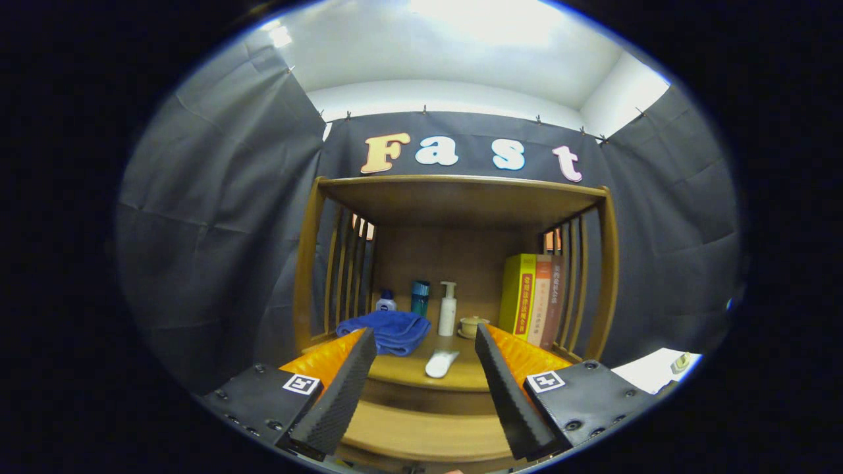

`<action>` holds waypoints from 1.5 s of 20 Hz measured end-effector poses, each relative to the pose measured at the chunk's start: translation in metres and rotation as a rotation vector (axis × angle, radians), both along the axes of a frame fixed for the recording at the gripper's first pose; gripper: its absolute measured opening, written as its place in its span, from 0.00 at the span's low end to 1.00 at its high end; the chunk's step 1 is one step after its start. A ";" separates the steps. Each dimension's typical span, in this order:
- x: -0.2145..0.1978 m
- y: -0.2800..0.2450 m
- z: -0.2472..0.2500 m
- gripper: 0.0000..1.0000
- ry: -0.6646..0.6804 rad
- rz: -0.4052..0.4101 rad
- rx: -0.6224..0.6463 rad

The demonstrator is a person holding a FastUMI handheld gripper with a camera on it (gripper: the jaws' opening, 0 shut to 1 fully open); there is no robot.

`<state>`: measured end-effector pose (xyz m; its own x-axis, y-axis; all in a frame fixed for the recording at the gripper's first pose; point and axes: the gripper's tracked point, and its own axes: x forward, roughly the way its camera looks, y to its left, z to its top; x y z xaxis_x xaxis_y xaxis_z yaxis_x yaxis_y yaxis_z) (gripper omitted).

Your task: Pull open the drawer, take out the items inside it, and place them on the countertop above the cabinet.

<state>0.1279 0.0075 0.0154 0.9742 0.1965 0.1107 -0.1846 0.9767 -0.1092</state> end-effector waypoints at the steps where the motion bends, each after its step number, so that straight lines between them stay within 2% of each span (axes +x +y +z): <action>1: -0.009 -0.002 -0.014 0.98 0.013 -0.014 0.012; 4: -0.037 -0.016 -0.059 0.98 0.048 -0.074 0.064; 8: -0.052 -0.032 -0.105 0.98 0.074 -0.137 0.016; 17: -0.050 -0.031 -0.174 0.99 0.144 -0.166 -0.002; 21: -0.036 -0.025 -0.192 0.99 0.175 -0.168 -0.003; 30: -0.012 -0.024 -0.193 0.99 0.190 -0.174 -0.002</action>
